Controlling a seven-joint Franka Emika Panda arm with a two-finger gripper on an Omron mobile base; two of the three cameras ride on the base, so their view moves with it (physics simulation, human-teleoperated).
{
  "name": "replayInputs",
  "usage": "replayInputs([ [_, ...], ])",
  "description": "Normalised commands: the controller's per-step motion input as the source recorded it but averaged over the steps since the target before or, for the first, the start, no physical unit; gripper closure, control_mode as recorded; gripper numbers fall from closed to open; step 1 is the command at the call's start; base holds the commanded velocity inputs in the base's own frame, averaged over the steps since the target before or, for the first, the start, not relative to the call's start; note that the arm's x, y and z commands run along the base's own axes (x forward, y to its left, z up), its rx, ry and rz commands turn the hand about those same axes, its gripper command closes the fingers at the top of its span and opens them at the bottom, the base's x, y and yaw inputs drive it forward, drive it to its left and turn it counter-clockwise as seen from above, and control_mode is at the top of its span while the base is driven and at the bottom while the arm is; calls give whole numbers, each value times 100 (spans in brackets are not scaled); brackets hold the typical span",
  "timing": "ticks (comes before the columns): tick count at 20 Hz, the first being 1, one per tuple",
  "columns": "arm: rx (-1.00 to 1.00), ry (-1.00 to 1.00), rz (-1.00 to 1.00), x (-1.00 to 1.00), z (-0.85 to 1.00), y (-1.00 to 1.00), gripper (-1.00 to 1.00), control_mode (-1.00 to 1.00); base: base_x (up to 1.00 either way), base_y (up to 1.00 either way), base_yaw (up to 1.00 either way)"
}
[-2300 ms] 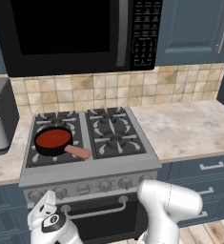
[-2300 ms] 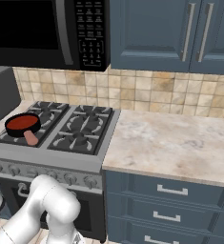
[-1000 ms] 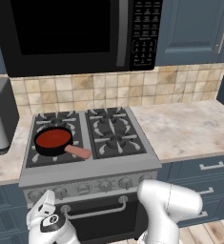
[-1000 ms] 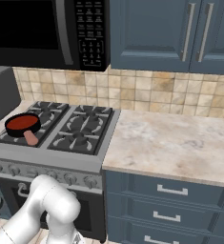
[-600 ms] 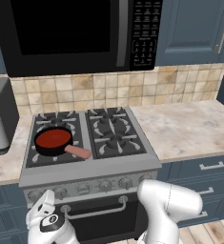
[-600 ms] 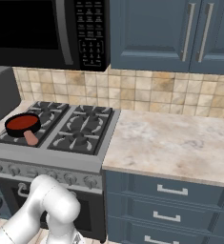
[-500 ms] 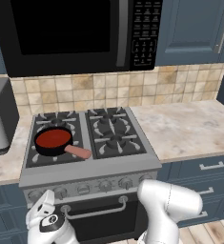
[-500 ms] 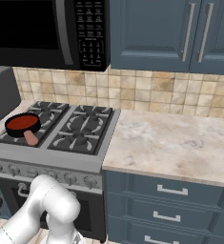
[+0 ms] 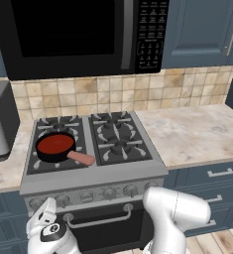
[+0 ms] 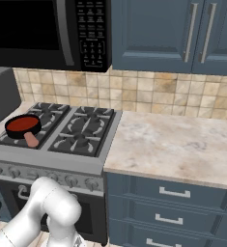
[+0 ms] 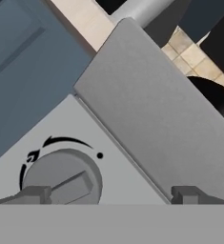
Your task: Wait until the marinara sauce is simmered to a deep red color and then turn off the stove.
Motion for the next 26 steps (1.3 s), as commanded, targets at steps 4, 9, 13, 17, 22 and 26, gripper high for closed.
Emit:
replayInputs([
  [4,0,0,0,-1,-2,1,-100,-100,0,0,0],
  [9,0,0,0,-9,-14,14,-100,-100,0,0,0],
  [13,0,0,0,-9,-10,17,-100,-100,0,0,0],
  [17,0,0,0,-1,-11,12,-100,-100,0,0,0],
  [22,0,0,0,-3,-20,8,-100,-100,0,0,0],
  [26,0,0,0,0,-29,2,-100,-100,0,0,0],
])
